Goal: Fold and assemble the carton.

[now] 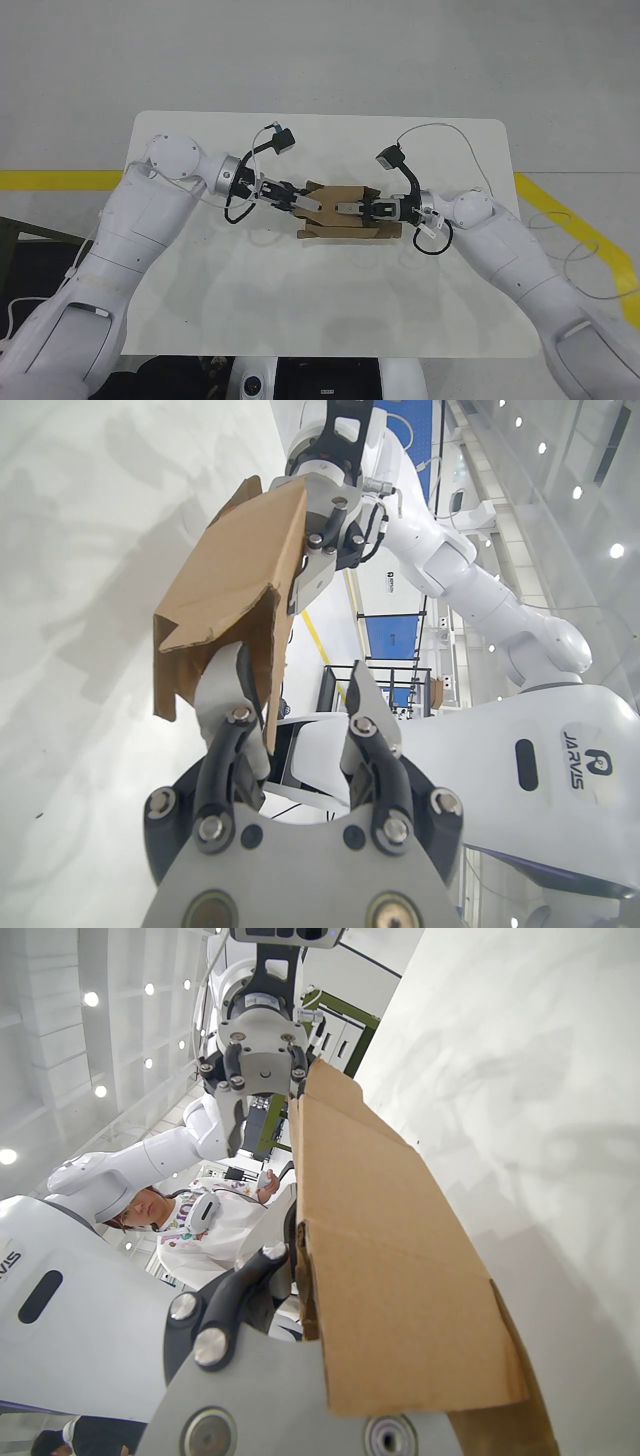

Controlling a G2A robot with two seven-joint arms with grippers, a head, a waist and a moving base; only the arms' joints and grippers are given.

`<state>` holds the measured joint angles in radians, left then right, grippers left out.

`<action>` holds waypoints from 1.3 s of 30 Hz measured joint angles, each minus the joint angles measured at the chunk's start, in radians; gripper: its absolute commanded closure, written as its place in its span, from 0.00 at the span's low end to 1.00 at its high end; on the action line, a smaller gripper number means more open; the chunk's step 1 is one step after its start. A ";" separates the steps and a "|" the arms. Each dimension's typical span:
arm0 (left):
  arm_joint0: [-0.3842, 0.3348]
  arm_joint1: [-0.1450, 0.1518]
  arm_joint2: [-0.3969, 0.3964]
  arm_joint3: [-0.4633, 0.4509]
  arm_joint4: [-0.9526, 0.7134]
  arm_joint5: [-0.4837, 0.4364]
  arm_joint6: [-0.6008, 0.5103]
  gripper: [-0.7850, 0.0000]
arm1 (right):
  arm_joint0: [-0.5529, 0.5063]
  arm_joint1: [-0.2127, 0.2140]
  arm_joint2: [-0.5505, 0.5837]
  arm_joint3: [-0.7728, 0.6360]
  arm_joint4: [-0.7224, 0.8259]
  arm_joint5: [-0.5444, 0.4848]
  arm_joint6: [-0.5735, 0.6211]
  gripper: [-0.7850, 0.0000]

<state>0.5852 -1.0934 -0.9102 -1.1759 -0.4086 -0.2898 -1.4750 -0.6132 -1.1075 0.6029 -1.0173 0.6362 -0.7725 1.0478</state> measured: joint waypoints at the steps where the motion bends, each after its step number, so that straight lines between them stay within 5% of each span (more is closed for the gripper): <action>1: 0.002 0.000 -0.001 -0.002 -0.005 -0.001 -0.001 0.00 | 0.001 0.000 -0.002 0.002 -0.002 -0.004 -0.004 1.00; 20: 0.047 0.002 -0.032 -0.111 -0.103 0.005 0.022 0.00 | 0.019 -0.017 -0.017 0.045 -0.044 -0.062 -0.062 1.00; 39: -0.013 -0.036 0.041 -0.082 -0.117 -0.003 0.045 0.00 | 0.013 -0.032 -0.001 0.030 -0.079 -0.082 -0.082 1.00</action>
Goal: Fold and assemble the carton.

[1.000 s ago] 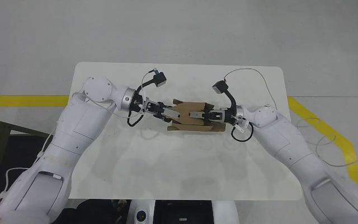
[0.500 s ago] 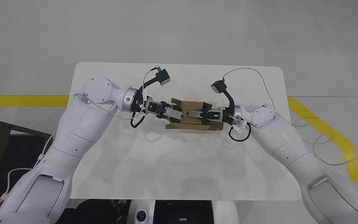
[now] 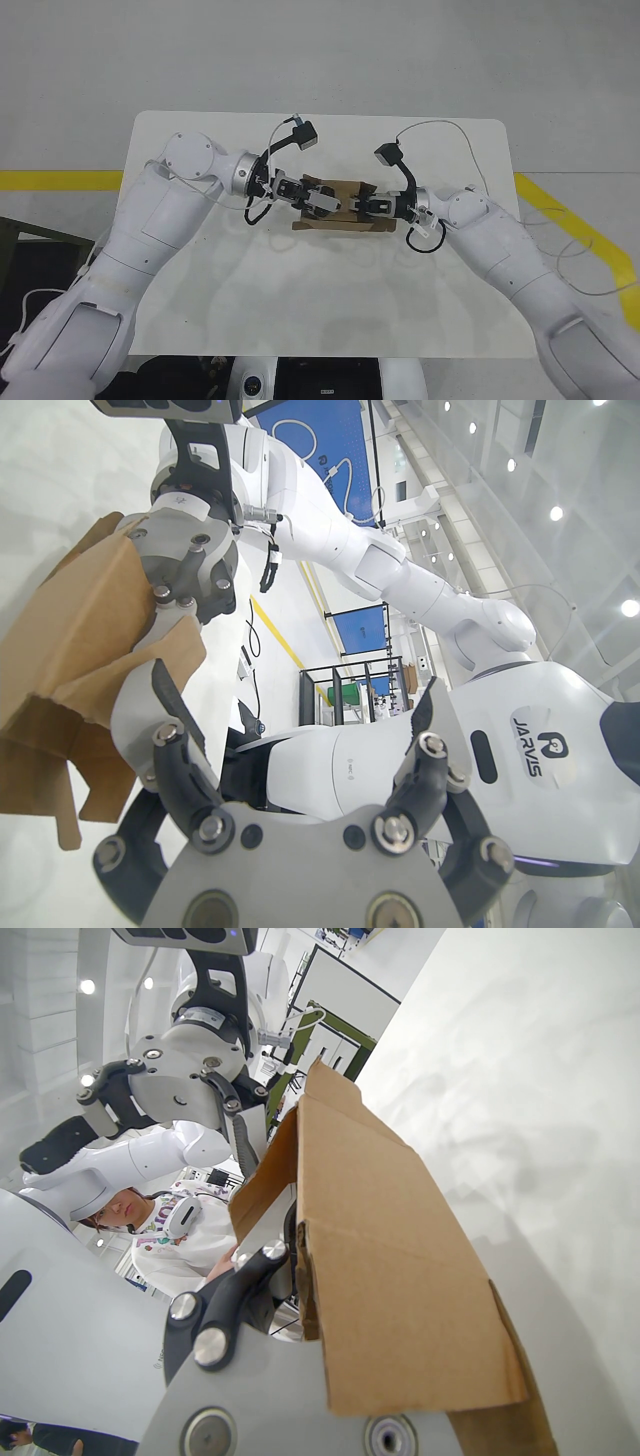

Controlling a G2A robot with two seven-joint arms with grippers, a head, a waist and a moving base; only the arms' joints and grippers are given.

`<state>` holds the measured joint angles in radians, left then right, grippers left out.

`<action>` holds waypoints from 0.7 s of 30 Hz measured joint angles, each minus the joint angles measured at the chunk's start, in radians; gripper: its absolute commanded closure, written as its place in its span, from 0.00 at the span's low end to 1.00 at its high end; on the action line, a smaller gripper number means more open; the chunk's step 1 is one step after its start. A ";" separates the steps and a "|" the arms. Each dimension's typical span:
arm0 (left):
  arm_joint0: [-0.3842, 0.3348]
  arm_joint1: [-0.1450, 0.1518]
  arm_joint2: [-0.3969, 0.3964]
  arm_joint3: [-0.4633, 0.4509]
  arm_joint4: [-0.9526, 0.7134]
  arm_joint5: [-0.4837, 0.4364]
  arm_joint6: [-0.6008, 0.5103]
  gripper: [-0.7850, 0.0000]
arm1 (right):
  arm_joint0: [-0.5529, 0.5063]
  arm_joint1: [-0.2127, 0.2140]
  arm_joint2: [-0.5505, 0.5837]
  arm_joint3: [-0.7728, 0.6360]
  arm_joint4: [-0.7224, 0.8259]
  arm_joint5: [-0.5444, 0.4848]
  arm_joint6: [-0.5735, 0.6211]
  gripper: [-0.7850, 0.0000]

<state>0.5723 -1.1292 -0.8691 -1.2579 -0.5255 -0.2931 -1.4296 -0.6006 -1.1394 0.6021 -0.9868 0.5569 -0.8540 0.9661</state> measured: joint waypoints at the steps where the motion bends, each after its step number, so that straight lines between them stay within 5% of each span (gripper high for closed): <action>1: -0.002 -0.002 0.003 0.003 0.001 0.000 0.000 0.00 | -0.001 0.000 0.002 -0.002 -0.001 0.000 0.000 1.00; 21: 0.014 0.007 -0.051 0.020 0.003 -0.005 -0.006 0.00 | -0.060 0.055 0.113 -0.092 -0.054 0.025 0.025 1.00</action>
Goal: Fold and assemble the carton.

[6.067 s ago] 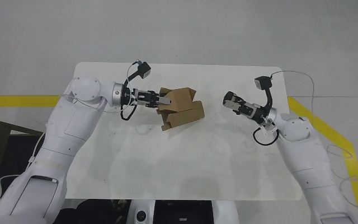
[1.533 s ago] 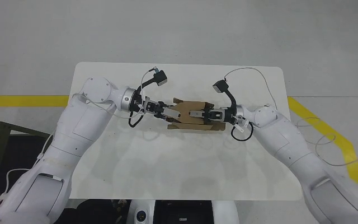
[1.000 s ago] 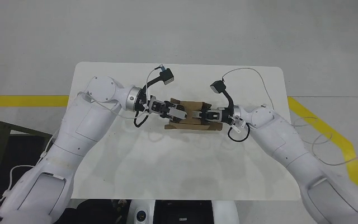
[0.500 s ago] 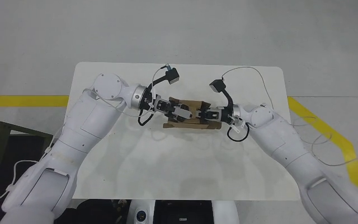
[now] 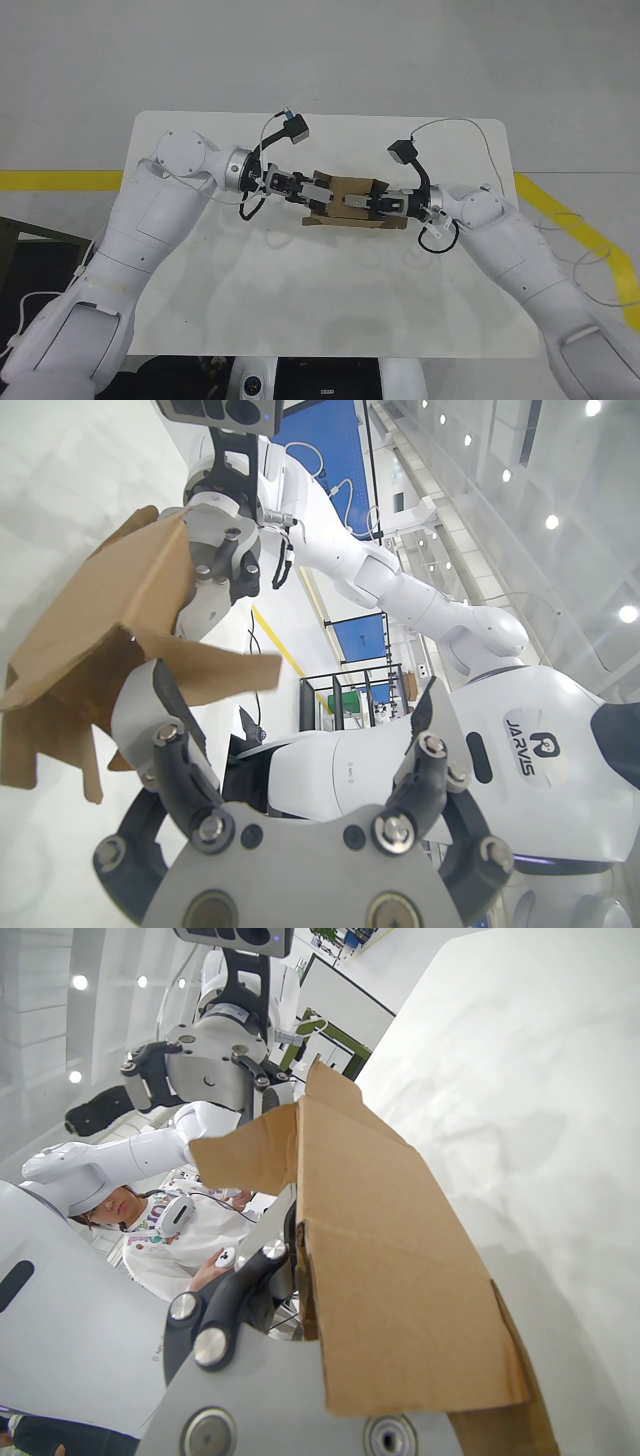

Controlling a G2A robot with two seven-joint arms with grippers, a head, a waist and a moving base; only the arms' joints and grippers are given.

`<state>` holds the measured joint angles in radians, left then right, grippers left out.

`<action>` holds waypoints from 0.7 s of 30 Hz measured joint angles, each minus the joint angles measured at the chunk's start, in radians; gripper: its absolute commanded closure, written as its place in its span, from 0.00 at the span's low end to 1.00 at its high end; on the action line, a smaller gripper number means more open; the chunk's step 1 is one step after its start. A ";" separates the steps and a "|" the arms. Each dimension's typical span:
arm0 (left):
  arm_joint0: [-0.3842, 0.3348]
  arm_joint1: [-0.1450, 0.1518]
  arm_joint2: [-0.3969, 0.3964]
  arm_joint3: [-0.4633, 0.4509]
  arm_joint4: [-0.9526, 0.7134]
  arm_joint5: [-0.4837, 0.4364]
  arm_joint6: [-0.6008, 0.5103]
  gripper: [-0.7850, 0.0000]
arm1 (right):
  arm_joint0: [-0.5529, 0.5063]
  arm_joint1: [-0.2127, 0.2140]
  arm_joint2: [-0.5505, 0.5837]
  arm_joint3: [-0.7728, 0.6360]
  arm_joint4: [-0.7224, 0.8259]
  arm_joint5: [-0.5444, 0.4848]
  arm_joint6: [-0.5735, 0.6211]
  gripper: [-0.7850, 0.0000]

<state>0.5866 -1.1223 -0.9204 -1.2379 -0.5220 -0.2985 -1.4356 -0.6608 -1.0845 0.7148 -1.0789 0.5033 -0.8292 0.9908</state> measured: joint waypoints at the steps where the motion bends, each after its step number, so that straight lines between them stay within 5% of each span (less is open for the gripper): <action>1: 0.005 0.002 -0.005 0.000 0.004 0.002 0.001 0.00 | -0.006 0.004 0.006 -0.009 -0.003 0.003 0.003 1.00; 21: 0.040 0.017 -0.047 -0.033 0.032 0.026 0.015 0.00 | -0.079 0.015 0.007 -0.157 -0.016 0.059 0.058 1.00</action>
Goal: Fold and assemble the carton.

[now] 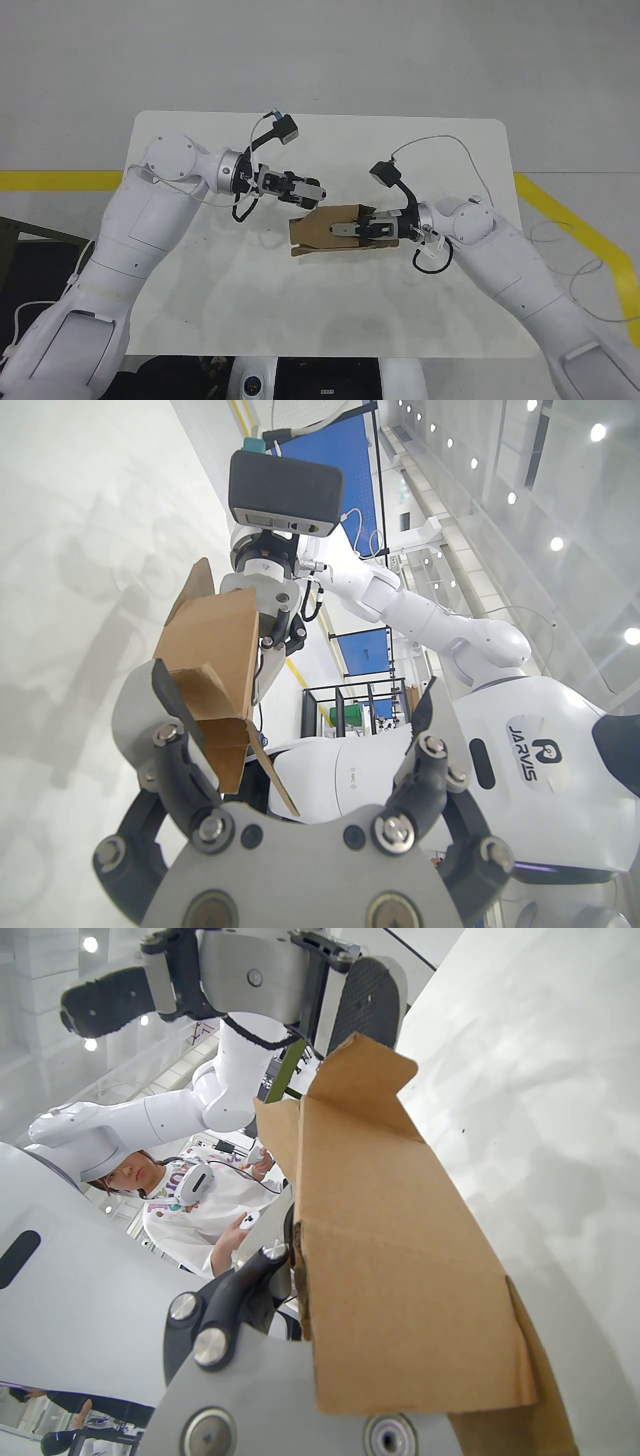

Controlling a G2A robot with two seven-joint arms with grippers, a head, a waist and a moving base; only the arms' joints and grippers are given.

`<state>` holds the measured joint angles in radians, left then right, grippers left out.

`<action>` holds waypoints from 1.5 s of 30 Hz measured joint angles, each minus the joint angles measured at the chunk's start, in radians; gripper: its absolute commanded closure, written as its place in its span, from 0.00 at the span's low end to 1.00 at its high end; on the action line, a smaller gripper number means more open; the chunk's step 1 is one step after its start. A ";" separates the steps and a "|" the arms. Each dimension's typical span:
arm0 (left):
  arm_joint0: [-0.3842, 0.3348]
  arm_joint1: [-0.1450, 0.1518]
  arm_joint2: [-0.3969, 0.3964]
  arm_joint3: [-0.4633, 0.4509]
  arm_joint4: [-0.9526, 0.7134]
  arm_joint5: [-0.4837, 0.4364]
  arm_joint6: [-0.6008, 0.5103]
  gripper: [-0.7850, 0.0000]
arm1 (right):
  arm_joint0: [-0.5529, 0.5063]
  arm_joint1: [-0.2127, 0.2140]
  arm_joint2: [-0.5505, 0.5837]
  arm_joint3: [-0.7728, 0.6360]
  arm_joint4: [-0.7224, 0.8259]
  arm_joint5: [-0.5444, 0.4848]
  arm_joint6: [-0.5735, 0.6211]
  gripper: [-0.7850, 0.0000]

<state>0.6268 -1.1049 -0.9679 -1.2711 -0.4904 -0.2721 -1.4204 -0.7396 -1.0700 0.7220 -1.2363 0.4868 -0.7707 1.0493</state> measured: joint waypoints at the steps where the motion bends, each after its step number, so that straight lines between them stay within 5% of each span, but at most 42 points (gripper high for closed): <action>1: 0.001 0.000 0.001 0.000 -0.001 0.001 -0.001 0.00 | 0.000 -0.001 -0.001 0.000 -0.001 0.000 0.000 1.00; 45: 0.032 -0.001 0.012 -0.040 0.002 0.046 -0.006 0.00 | 0.072 -0.050 0.082 0.120 -0.077 -0.071 -0.181 1.00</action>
<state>0.6586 -1.1063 -0.9558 -1.3111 -0.4882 -0.2263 -1.4264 -0.6679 -1.1198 0.8035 -1.1159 0.4097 -0.8415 0.8682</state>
